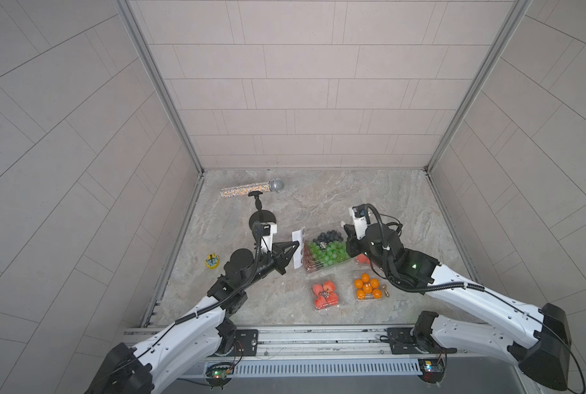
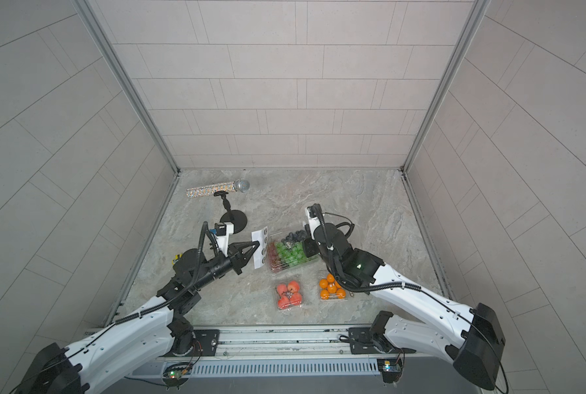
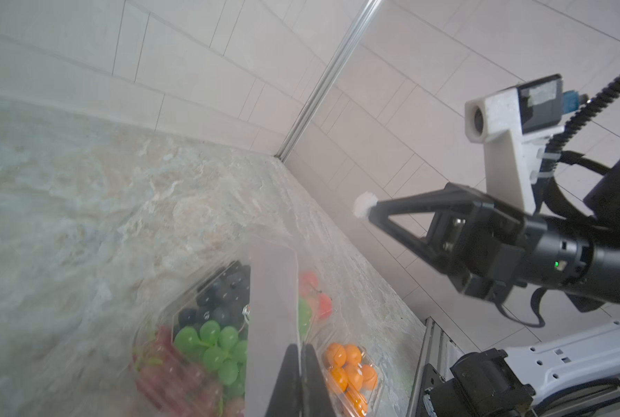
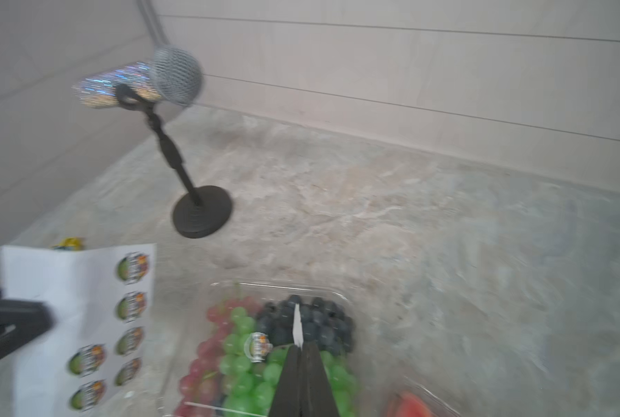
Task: Label fruit boxes
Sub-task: Place the label sticker at the center of the board, then stick the label on the fruit box.
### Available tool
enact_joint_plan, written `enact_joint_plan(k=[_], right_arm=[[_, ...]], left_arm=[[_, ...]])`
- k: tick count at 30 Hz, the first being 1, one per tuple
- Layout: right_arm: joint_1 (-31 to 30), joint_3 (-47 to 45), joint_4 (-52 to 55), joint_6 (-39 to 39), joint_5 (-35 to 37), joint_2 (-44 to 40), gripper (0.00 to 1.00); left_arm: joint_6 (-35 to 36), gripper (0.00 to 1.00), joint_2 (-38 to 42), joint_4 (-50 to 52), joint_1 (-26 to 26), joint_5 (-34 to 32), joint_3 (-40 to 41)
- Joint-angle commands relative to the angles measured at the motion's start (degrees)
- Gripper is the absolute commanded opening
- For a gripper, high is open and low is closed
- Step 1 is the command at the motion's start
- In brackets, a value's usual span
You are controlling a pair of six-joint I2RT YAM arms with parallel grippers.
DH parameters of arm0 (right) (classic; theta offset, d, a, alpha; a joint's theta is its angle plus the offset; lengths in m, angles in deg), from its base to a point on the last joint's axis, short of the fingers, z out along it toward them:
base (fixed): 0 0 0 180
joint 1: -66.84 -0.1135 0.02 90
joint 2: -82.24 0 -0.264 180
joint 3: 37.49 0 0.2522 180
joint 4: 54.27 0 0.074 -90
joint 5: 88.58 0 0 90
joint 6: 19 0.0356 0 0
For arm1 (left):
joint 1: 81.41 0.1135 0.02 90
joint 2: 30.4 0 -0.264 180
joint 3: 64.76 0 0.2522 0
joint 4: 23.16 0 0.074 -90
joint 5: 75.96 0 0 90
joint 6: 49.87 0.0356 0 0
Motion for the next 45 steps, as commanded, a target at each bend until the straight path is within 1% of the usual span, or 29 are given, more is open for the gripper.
enact_joint_plan(k=[1, 3, 4, 6, 7, 9, 12, 13, 14, 15, 17, 18, 20, 22, 26, 29, 30, 33, 34, 37, 42, 45], right_arm=[[4.0, 3.0, 16.8, 2.9, 2.6, 0.8, 0.0], [5.5, 4.9, 21.6, 3.9, 4.1, 2.5, 0.0], [6.4, 6.6, 25.6, 4.2, 4.2, 4.2, 0.0], [7.9, 8.1, 30.9, 5.7, 6.8, 6.8, 0.0], [8.9, 8.0, 30.8, 5.8, 6.5, 7.7, 0.0], [12.2, 8.2, 31.4, 6.2, 4.0, 10.8, 0.0], [13.1, 9.2, 32.4, 7.1, 5.3, 16.7, 0.0], [13.4, 10.3, 33.5, 7.4, 5.1, 18.8, 0.0], [13.6, 12.3, 36.5, 7.4, 4.7, 21.0, 0.0], [13.7, 13.9, 38.9, 7.1, 4.8, 22.8, 0.0], [13.6, 13.8, 39.5, 7.1, 4.6, 23.9, 0.0], [13.8, 13.5, 39.4, 7.1, 4.4, 24.5, 0.0], [13.9, 13.7, 39.8, 6.7, 4.3, 25.5, 0.0], [13.9, 13.6, 39.9, 6.6, 4.1, 25.6, 0.0], [13.8, 13.1, 38.5, 6.2, 2.0, 26.6, 0.0], [13.8, 13.0, 37.3, 6.3, 1.6, 28.0, 0.0], [13.8, 12.9, 36.8, 6.3, 0.9, 28.5, 0.0], [13.6, 12.9, 35.8, 6.2, 0.0, 30.2, 0.0], [13.5, 12.9, 35.6, 6.2, -0.2, 30.6, 0.0], [13.4, 12.7, 34.4, 6.1, -2.3, 31.9, 0.0], [13.5, 12.5, 33.0, 5.9, -2.9, 34.3, 0.0], [13.4, 12.1, 30.9, 5.6, -5.8, 34.9, 0.0]], left_arm=[[-10.4, 0.0, -0.2, 0.8, 0.8, -1.8, 4.2], [-11.9, 0.0, 0.4, -0.1, 0.7, -0.5, 5.3], [-12.5, 0.0, 0.8, 2.0, 0.6, -1.5, 5.5], [-13.1, 0.0, 1.1, 6.8, 0.7, -4.4, 5.8], [-13.5, 0.0, 0.6, 7.3, 0.7, -5.3, 6.4], [-13.9, 0.0, -1.3, 2.7, 0.8, -3.0, 8.8], [-16.1, 0.0, -5.3, -2.5, 0.9, 2.6, 9.7], [-15.5, 0.0, -7.0, -2.1, 0.8, 4.5, 9.1], [-15.2, 0.0, -8.8, -2.1, 0.6, 4.6, 9.2], [-15.5, 0.0, -10.3, -3.0, 0.7, 3.8, 10.2], [-15.0, 0.0, -11.4, -2.9, 0.6, -0.6, 12.2], [-15.0, 0.0, -11.6, -0.8, 0.6, -3.1, 12.6], [-13.6, 0.0, -11.3, 3.5, 0.7, -5.8, 12.2], [-11.6, 0.0, -9.8, 7.3, 0.7, -8.1, 12.0], [-10.1, 0.0, -4.9, 19.3, 0.6, -14.5, 10.4], [-10.4, 0.0, -2.7, 21.3, 0.7, -17.8, 11.0], [-10.4, 0.02, -2.1, 22.1, 0.6, -18.6, 10.9], [-10.0, 0.17, -0.8, 24.8, 0.6, -20.3, 10.5], [-9.8, 0.19, -0.6, 25.1, 0.6, -20.7, 10.6], [-9.5, 0.19, -0.3, 25.0, 0.7, -20.8, 10.6], [-8.6, 0.18, 0.3, 27.2, 0.6, -20.8, 9.7], [-8.4, 0.19, 1.3, 27.5, 0.6, -20.7, 9.9]])
